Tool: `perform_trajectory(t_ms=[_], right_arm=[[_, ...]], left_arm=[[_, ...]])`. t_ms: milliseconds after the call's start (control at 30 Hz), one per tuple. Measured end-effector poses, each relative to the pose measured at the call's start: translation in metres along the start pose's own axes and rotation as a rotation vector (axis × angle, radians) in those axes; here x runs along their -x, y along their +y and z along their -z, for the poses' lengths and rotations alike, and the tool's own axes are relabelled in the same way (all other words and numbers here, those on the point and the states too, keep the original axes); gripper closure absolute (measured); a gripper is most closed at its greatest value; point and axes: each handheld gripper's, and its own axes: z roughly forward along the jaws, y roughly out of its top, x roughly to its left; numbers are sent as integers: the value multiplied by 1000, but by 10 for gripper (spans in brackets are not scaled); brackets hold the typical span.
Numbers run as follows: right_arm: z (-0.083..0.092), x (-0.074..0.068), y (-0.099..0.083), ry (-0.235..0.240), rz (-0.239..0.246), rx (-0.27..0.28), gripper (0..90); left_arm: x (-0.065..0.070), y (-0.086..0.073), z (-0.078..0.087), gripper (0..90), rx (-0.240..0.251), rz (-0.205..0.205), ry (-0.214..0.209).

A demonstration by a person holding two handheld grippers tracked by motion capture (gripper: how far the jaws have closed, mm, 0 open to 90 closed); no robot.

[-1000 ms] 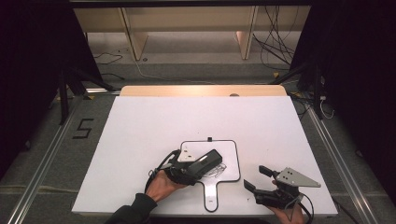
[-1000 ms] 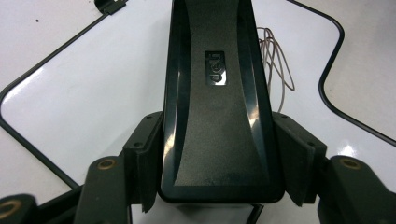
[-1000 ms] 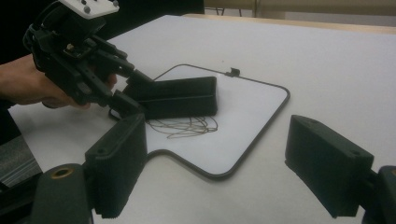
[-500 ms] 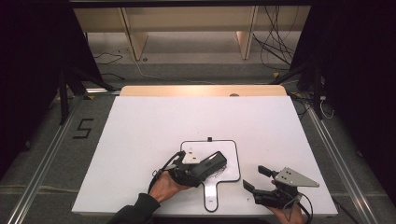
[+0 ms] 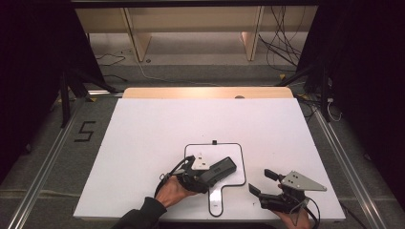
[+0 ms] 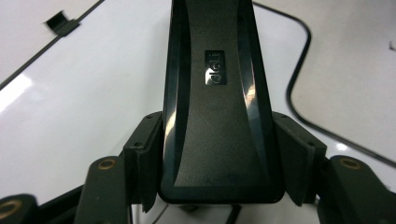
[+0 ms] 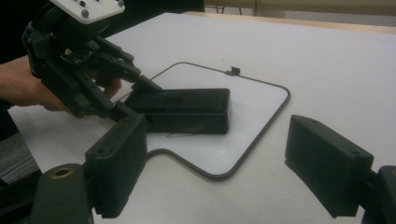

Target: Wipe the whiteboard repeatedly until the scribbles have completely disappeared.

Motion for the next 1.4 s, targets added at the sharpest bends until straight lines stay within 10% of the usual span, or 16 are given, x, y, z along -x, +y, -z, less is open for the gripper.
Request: perform_trajectory(t_ms=[300, 833, 1167, 1400], right_arm=[[0, 0, 0, -1, -2, 0, 217], [-1, 0, 0, -2, 0, -6, 218], [1, 0, 0, -4, 0, -1, 218], [1, 0, 0, -4, 2, -2, 218]], left_arm=[[-24, -13, 15, 406, -24, 44, 56], [24, 9, -3, 406, -57, -101, -24], [2, 7, 1, 406, -70, -35, 11], [12, 8, 2, 406, -87, -60, -23]])
